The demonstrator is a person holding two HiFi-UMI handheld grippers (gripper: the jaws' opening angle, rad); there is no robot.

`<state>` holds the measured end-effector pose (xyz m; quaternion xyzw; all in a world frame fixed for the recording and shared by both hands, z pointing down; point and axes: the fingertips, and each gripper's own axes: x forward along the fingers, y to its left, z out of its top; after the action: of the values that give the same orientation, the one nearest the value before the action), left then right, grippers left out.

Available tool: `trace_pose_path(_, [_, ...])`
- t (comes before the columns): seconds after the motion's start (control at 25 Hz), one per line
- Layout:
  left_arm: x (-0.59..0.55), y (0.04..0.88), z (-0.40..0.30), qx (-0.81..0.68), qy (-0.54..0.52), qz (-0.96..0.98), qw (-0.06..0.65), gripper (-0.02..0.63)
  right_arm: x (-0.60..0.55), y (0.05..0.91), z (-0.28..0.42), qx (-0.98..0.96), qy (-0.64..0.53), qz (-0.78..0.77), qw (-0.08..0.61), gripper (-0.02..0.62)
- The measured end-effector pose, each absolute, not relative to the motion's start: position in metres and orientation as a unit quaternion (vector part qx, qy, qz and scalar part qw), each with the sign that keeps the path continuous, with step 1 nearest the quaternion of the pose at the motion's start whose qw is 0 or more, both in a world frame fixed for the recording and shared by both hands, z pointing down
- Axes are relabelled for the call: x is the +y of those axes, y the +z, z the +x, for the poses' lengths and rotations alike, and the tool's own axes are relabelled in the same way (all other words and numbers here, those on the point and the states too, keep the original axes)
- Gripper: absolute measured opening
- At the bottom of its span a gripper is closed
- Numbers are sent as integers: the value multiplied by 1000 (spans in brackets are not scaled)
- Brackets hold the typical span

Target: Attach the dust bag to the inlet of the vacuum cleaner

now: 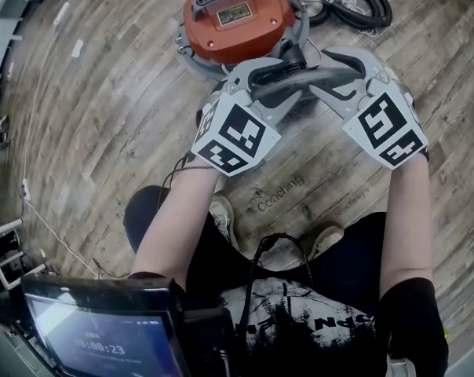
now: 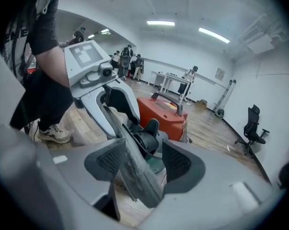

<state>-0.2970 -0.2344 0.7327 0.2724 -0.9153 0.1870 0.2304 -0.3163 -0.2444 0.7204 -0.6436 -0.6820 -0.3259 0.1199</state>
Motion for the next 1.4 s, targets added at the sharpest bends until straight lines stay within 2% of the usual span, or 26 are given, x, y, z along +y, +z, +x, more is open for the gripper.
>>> trace_pose_path(0.12, [-233, 711, -296, -929, 170, 262, 199, 196, -244, 695, -313, -690, -282, -659, 95, 237])
trace_pose_path(0.16, [-231, 704, -296, -934, 160, 259, 188, 173, -244, 686, -314, -693, -270, -664, 75, 213])
trace_pose_path(0.24, [-224, 688, -295, -944, 142, 253, 156, 88, -241, 664, -318, -705, -237, -667, 31, 148])
trace_pose_path(0.32, [-212, 673, -293, -954, 132, 241, 116, 23, -240, 645, -324, -725, -193, -661, 6, 56])
trace_pose_path(0.36, [-206, 666, -291, -959, 127, 236, 96, 5, -239, 639, -326, -731, -179, -658, -2, 18])
trace_pose_path(0.4, [-200, 660, -288, -963, 118, 230, 78, 5, -237, 634, -327, -734, -174, -657, -10, 8])
trace_pose_path(0.56, [-181, 644, -272, -972, 81, 218, 46, 5, -229, 621, -323, -728, -177, -662, -36, 6])
trace_pose_path(0.76, [-182, 614, -256, -962, 75, 257, 47, 3, -249, 611, -310, -735, -160, -659, -19, 6])
trace_pose_path(0.96, [-181, 569, -227, -942, 121, 292, 115, 3, -276, 569, -282, -751, -143, -644, 20, 6])
trace_pose_path(1.16, [-188, 483, -195, -939, 95, 295, 148, 3, -283, 485, -235, -741, -123, -656, 73, 6])
trace_pose_path(1.4, [-197, 344, -150, -947, 53, 280, 151, 3, -286, 328, -196, -736, -100, -664, 86, 6])
